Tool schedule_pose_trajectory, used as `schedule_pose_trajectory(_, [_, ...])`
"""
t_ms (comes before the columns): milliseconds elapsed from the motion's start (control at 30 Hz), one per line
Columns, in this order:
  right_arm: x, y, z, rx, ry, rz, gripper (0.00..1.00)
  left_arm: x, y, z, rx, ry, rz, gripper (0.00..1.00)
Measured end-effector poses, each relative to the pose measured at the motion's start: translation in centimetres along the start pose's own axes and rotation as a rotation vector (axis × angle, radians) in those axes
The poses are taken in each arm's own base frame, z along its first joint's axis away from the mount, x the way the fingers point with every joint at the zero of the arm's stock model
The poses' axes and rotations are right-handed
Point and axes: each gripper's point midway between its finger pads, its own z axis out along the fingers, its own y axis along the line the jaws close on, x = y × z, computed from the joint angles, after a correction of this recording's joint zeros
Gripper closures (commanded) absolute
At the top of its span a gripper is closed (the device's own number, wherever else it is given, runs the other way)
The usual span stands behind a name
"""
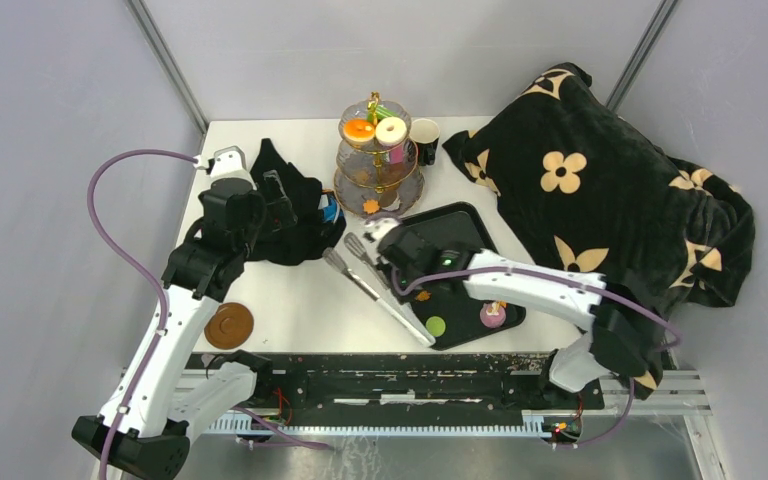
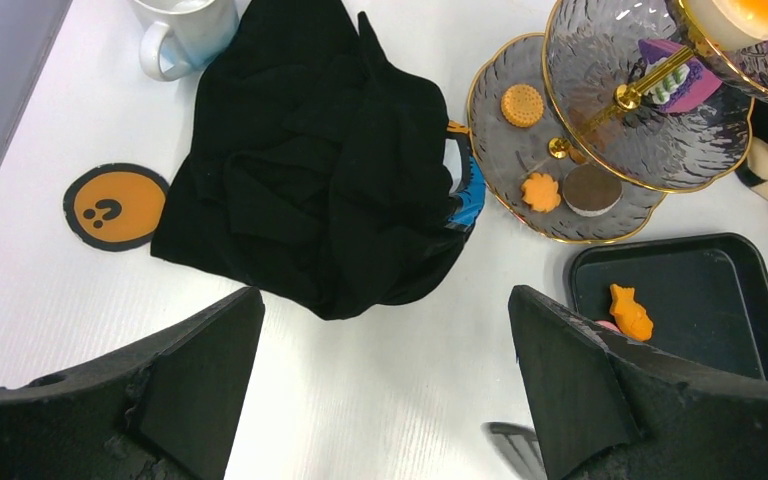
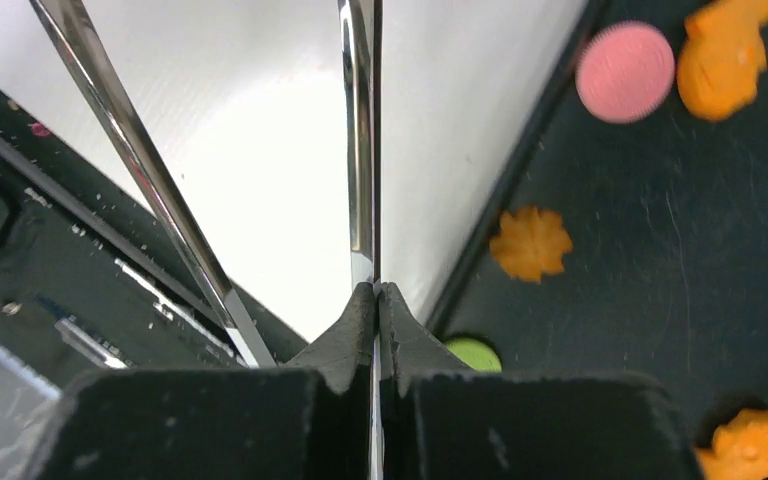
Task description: Serve the afternoon tea
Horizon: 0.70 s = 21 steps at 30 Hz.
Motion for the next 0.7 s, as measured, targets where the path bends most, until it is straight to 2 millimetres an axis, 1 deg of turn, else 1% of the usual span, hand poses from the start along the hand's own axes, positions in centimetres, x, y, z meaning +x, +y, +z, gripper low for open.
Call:
schedule_pose_trajectory(133, [-1.3, 3.3, 2.7, 0.04, 0.027, -0.149, 0.98, -0.2, 0.1, -0.3, -0.001, -0.011, -0.004, 0.01])
schedule_pose_trajectory(200, [-1.9, 4.7, 4.1, 0.055, 0.025, -0.207, 0.93, -0.4, 0.2, -0.5, 0.001, -0.022, -0.008, 0.01])
schedule_pose_trajectory(267, [-1.5, 5.4, 5.4, 0.071, 0.032, -0.252, 0.89, -0.6, 0.2, -0.8, 0.004, -0.03, -0.012, 0.01])
schedule_pose_trajectory(300, [-1.2, 5.3, 5.9, 0.086, 0.04, -0.269, 0.87, -0.6, 0.2, -0.8, 0.004, -0.031, -0.012, 0.01])
schedule_pose_trajectory(333, [-0.9, 5.1, 6.3, 0.1, 0.05, -0.282, 0.82, -0.6, 0.2, -0.8, 0.004, -0.031, -0.012, 0.01])
schedule_pose_trajectory(433, [-0.4, 4.0, 7.5, 0.153, 0.072, -0.308, 0.56, -0.6, 0.2, -0.8, 0.004, -0.03, -0.012, 0.01])
schedule_pose_trajectory(500, [-0.4, 3.6, 7.7, 0.173, 0.078, -0.312, 0.4, -0.6, 0.2, -0.8, 0.004, -0.03, -0.012, 0.01])
schedule_pose_trajectory(567, [-0.9, 3.4, 7.7, 0.187, 0.068, -0.307, 0.32, -0.6, 0.2, -0.7, 0.003, -0.029, -0.011, 0.01])
schedule_pose_trajectory(667, [-1.9, 3.3, 6.9, 0.195, 0.031, -0.286, 0.27, -0.6, 0.2, -0.7, 0.003, -0.027, -0.011, 0.01])
schedule_pose_trajectory(700, [-2.2, 3.2, 6.5, 0.194, 0.018, -0.274, 0.24, -0.6, 0.2, -0.7, 0.003, -0.027, -0.011, 0.01])
